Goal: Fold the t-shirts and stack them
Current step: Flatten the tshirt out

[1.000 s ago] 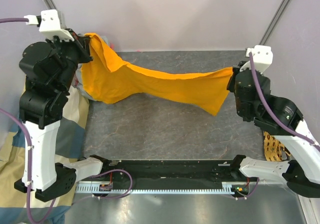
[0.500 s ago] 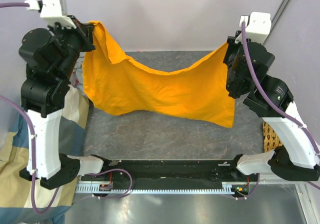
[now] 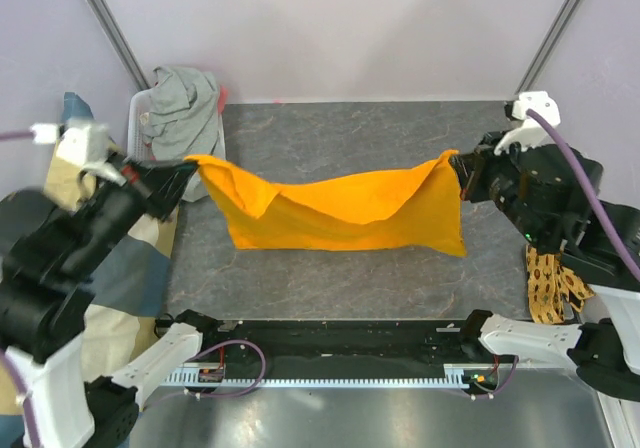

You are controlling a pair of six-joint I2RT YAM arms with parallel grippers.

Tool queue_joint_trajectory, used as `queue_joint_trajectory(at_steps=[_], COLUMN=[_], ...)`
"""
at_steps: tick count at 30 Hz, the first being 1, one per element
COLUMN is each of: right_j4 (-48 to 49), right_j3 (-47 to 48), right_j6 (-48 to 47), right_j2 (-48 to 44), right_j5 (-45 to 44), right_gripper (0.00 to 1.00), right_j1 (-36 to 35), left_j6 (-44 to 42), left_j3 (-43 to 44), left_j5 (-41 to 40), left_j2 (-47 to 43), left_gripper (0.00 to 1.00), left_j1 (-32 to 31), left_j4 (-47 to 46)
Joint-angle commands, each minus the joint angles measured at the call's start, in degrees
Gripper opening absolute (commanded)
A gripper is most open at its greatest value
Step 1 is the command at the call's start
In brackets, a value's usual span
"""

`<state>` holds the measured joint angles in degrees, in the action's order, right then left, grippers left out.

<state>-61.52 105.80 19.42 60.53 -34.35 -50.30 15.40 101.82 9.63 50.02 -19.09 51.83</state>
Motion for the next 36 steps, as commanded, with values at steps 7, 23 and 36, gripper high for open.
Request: queue_joint_trajectory(at_steps=[7, 23, 36], right_j4=[3.67, 37.0, 33.48], right_j3=[-12.17, 4.52, -8.2], right_j6=[7.04, -8.25, -5.71], right_j2=[-2.97, 33.66, 14.37], right_j5=[-5.53, 5.96, 19.57], right_gripper=[0.0, 0.0, 0.0], right_j1=[0.03, 34.57, 34.92], left_j6=[3.15, -9.33, -7.05], left_j3=[-9.43, 23.25, 5.36], left_j5=[-1.0, -6.91, -4.86], left_j2=[0.23, 55.4, 29.72], left_gripper=[0.02, 0.02, 0.02], left_j1=[0.02, 1.69, 1.78], left_j4=[-8.48, -29.08, -29.07])
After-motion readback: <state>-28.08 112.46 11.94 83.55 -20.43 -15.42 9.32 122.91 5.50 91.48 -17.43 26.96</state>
